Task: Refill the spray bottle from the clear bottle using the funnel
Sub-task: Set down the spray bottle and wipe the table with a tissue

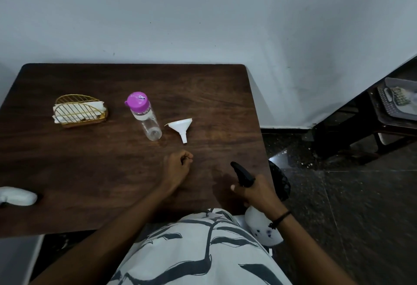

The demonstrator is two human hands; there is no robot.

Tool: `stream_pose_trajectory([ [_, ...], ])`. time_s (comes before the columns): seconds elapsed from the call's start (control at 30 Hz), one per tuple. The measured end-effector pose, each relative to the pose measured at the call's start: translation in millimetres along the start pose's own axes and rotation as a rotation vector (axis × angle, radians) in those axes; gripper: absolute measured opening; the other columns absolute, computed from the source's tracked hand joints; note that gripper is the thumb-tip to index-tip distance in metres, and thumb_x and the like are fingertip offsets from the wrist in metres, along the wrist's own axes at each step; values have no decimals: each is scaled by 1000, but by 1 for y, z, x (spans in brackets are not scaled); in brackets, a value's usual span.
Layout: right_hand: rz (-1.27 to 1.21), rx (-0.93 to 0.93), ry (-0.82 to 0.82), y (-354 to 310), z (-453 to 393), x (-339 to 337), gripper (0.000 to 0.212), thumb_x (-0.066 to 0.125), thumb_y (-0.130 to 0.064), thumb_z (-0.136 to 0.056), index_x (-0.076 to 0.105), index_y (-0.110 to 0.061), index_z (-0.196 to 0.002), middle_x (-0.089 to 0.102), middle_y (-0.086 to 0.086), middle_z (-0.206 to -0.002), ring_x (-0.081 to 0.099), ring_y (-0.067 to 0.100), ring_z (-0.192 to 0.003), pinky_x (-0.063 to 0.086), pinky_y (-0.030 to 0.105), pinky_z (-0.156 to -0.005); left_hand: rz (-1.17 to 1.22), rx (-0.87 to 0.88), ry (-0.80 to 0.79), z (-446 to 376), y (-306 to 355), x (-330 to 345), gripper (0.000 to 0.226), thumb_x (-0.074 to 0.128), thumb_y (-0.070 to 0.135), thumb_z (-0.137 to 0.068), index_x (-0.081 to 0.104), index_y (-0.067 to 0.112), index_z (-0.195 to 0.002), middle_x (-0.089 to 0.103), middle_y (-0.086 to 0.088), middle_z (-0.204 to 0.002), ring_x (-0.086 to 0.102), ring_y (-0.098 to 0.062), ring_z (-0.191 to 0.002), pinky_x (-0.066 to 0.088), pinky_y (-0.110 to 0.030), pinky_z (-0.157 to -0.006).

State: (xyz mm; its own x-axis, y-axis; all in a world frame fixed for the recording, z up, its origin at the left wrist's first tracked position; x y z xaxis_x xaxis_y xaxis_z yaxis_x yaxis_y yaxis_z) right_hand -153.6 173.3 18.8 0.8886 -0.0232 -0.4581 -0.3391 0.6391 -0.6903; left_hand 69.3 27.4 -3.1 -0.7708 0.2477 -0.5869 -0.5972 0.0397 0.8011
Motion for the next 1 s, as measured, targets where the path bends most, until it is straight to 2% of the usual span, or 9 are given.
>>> stream_pose_trajectory([
  [0.13,38,39,24,0,-2,1,33,72,-23,-84,68,-5,-111,57,4,-57,53,10,-39,47,27,-44,-22,8,4,1,2,2,21,60,4,-79,74,20,-83,75,4,-80,69,-15,-75,56,-39,-76],
  [0.23,92,71,21,-1,-5,4,32,71,-26,-83,68,-11,-111,62,6,-62,56,13,-42,47,25,-41,-44,4,13,2,4,2,21,60,5,-79,74,20,-83,76,3,-81,69,-16,-76,56,-38,-77],
  [0.33,51,43,8,-5,-4,3,29,75,-29,-84,68,-14,-108,59,5,-64,62,19,-55,57,33,-50,-53,-3,10,3,6,4,19,61,5,-81,74,19,-85,76,2,-83,69,-16,-80,54,-35,-79],
  [0.43,101,45,21,-6,-5,3,27,73,-30,-85,68,-19,-109,59,4,-60,59,16,-48,54,32,-45,-47,-2,14,4,7,6,18,62,5,-81,74,18,-84,76,3,-82,69,-15,-78,55,-37,-78],
  [0.5,153,61,33,-6,-6,4,34,72,-31,-83,68,-19,-114,63,5,-61,59,14,-43,49,26,-40,-44,-4,22,4,8,7,18,62,5,-81,74,18,-84,76,2,-83,70,-16,-79,55,-36,-79],
  [0.63,130,62,48,-7,-6,2,34,75,-32,-83,67,-12,-109,63,3,-62,63,16,-49,57,31,-46,-50,-2,17,5,10,8,19,61,4,-80,74,18,-84,76,3,-83,70,-16,-81,54,-35,-80],
  [0.77,197,44,39,-7,-6,3,37,72,-34,-80,68,-19,-114,63,3,-60,60,15,-45,56,32,-44,-49,18,20,3,14,11,16,66,4,-79,75,16,-82,76,2,-85,69,-18,-82,54,-37,-79],
  [0.87,151,27,38,-8,-6,3,29,74,-35,-82,69,-19,-106,59,0,-57,61,14,-44,59,36,-48,-57,23,16,1,16,13,14,70,5,-79,76,17,-81,76,2,-87,68,-18,-83,53,-34,-80],
  [1.0,219,33,-15,-9,-7,5,40,71,-36,-82,66,-22,-119,62,2,-57,58,11,-36,47,23,-39,-58,51,8,0,20,13,15,68,3,-79,75,16,-80,76,1,-85,68,-18,-82,53,-34,-79],
])
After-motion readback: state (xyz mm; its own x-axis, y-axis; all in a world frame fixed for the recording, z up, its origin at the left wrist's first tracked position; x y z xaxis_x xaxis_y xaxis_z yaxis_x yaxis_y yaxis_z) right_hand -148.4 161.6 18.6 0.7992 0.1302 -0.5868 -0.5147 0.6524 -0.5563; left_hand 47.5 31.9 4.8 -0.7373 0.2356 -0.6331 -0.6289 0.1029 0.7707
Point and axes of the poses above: each hand's wrist, its own z-axis away from the middle knuckle, its own x-axis out of the palm, y = z × x, the point moved 6 cm from there along -z, towards the middle knuckle
